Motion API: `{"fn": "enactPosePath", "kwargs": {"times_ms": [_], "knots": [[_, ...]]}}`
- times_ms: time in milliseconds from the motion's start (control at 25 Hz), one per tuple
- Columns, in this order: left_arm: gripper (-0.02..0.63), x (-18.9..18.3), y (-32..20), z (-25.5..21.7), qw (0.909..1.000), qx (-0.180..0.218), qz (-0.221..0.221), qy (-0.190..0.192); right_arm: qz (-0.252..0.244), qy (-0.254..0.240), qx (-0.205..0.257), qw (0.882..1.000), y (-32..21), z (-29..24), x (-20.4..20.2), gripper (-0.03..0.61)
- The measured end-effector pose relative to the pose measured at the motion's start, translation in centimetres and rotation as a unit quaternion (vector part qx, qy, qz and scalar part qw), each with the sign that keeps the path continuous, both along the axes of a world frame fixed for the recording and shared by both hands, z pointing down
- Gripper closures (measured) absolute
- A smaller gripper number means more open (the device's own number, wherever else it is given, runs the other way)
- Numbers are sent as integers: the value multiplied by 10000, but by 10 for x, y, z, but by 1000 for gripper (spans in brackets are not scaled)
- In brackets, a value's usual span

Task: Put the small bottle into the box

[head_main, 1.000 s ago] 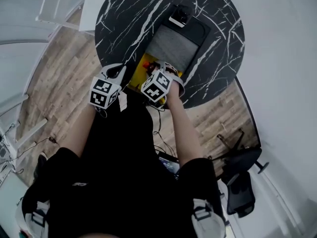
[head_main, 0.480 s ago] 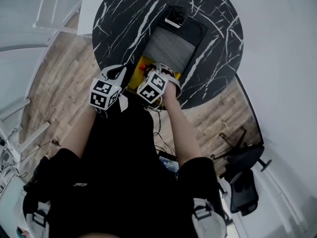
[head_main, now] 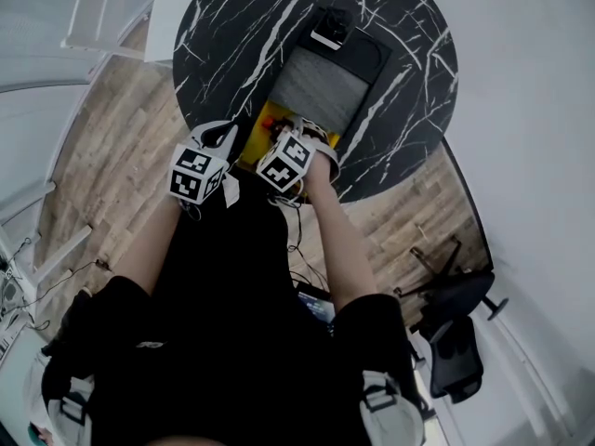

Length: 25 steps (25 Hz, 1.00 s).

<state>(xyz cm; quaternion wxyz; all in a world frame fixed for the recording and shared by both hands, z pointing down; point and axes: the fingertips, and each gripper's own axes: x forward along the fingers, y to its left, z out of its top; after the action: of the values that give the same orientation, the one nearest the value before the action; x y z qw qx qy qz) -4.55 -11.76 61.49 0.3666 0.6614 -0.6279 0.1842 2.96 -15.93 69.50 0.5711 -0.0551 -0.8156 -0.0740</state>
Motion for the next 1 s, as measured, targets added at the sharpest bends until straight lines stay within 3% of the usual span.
{"fn": "enactPosePath", "kwargs": {"times_ms": [640,840,1000], "knots": [[614,9,1,-13,9995,122,292,66,425,-609,-60,9972,9,-38,5,324],[614,11,-4,-22,9983,206,546,60,846,-844,32,9928,12,-56,17,330],[614,14,-5,-29,9961,255,846,25,1425,-1181,-76,9827,14,-69,23,370]]}}
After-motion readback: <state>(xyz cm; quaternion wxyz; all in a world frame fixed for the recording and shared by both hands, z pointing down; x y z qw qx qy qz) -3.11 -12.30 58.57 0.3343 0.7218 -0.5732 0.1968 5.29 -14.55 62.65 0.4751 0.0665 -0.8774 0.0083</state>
